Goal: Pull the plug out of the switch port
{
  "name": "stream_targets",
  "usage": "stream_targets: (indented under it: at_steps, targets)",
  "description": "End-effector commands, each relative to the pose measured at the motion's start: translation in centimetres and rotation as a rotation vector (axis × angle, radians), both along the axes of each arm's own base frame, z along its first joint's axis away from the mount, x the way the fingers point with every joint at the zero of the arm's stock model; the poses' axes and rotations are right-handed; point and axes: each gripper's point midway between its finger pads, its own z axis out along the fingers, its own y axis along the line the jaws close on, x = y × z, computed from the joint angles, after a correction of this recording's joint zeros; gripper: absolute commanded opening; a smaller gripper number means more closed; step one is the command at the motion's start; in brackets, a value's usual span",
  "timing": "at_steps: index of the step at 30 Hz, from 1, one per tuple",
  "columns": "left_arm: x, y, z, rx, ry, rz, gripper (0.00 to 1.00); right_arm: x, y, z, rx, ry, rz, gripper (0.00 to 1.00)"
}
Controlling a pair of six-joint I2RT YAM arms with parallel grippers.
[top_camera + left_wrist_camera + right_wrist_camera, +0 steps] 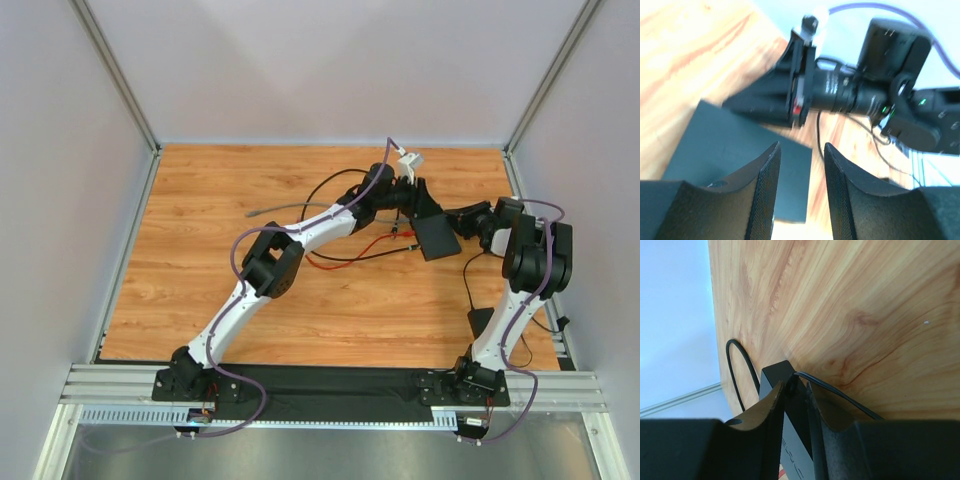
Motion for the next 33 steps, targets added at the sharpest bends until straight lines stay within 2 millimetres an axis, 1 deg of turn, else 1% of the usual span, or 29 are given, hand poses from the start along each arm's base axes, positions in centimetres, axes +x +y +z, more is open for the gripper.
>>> stream_targets:
  at_steps: [1, 3, 5, 6, 7, 9, 11, 12, 13, 15, 16, 17, 18, 19, 21, 22, 24, 25, 26, 27, 28, 30, 32, 33]
  targets:
    - [-0.3, -0.9, -1.4, 0.028, 0.055, -0.014, 0.49, -0.4, 0.3, -1.0, -0.02, 0.045, 0.015, 0.26]
    - [-0.2, -0.8, -1.7, 0.035, 0.069, -0.002, 0.48, -0.2, 0.4, -0.8, -0.009, 0.037, 0.021, 0.23]
    - [-0.2, -0.6, -2.6, 0.057, 0.094, 0.009, 0.46, -0.1, 0.5, -0.7, -0.003, 0.029, 0.021, 0.2]
    - [-0.1, -0.7, -2.5, 0.056, 0.101, 0.013, 0.45, -0.1, 0.4, -0.8, -0.002, 0.03, 0.019, 0.2]
    - [-0.1, -0.6, -3.1, 0.068, 0.122, 0.02, 0.45, 0.0, 0.5, -0.7, -0.002, 0.023, 0.021, 0.19]
    - [-0.1, -0.6, -3.4, 0.066, 0.146, 0.029, 0.41, 0.0, 0.5, -0.5, 0.004, 0.014, 0.022, 0.17]
    - [-0.1, -0.7, -4.2, 0.074, 0.168, 0.033, 0.39, 0.0, 0.6, -0.7, 0.008, 0.01, 0.024, 0.15]
    - [-0.1, -0.7, -4.1, 0.069, 0.173, 0.034, 0.38, 0.0, 0.7, -0.6, 0.009, 0.008, 0.027, 0.14]
    - [-0.1, -0.7, -4.6, 0.074, 0.185, 0.036, 0.37, 0.1, 0.7, -0.6, 0.009, 0.005, 0.028, 0.13]
    - [0.0, -0.8, -4.8, 0.081, 0.201, 0.044, 0.34, 0.0, 0.8, -0.7, 0.014, 0.006, 0.032, 0.11]
    - [-0.1, -0.5, -6.0, 0.113, 0.236, 0.057, 0.33, 0.1, 0.8, -0.8, 0.014, 0.004, 0.034, 0.11]
    - [0.0, -0.4, -6.3, 0.122, 0.25, 0.068, 0.32, 0.1, 0.8, -0.9, 0.013, 0.005, 0.035, 0.1]
    - [0.1, -0.4, -6.2, 0.116, 0.263, 0.076, 0.32, 0.1, 0.8, -0.9, 0.014, 0.006, 0.034, 0.1]
    - [-0.2, 0.1, -7.6, 0.16, 0.314, 0.086, 0.32, 0.2, 0.8, -0.9, 0.012, 0.003, 0.031, 0.09]
    - [-0.4, 0.6, -8.2, 0.19, 0.376, 0.095, 0.3, 0.2, 0.5, -0.9, 0.005, 0.004, 0.017, 0.06]
    - [-0.2, 0.9, -8.6, 0.198, 0.4, 0.108, 0.28, 0.3, 0.4, -0.9, 0.001, 0.004, 0.007, 0.05]
    - [-0.4, 1.2, -9.2, 0.206, 0.472, 0.116, 0.26, 0.7, -0.1, -0.5, -0.015, -0.004, -0.016, 0.0]
    - [-0.1, 1.8, -9.9, 0.211, 0.512, 0.129, 0.24, 0.6, -0.1, -0.6, -0.024, 0.014, -0.021, 0.0]
    - [-0.2, 1.9, -10.0, 0.203, 0.546, 0.124, 0.24, 1.0, -0.5, -0.5, -0.044, 0.02, -0.04, 0.0]
    - [0.0, 2.1, -10.1, 0.204, 0.555, 0.13, 0.24, 1.1, -0.7, -0.4, -0.05, 0.019, -0.048, 0.0]
    - [0.2, 2.5, -10.7, 0.217, 0.572, 0.141, 0.24, 1.2, -0.6, -0.2, -0.054, 0.015, -0.051, 0.0]
    - [0.0, 2.7, -11.0, 0.218, 0.604, 0.138, 0.24, 1.7, -0.9, 0.1, -0.058, 0.016, -0.067, 0.0]
    - [0.1, 2.9, -11.2, 0.216, 0.621, 0.133, 0.24, 1.8, -1.0, 0.0, -0.062, 0.027, -0.08, 0.0]
    - [0.2, 3.0, -11.2, 0.221, 0.621, 0.135, 0.24, 1.7, -1.2, -0.4, -0.061, 0.041, -0.103, 0.0]
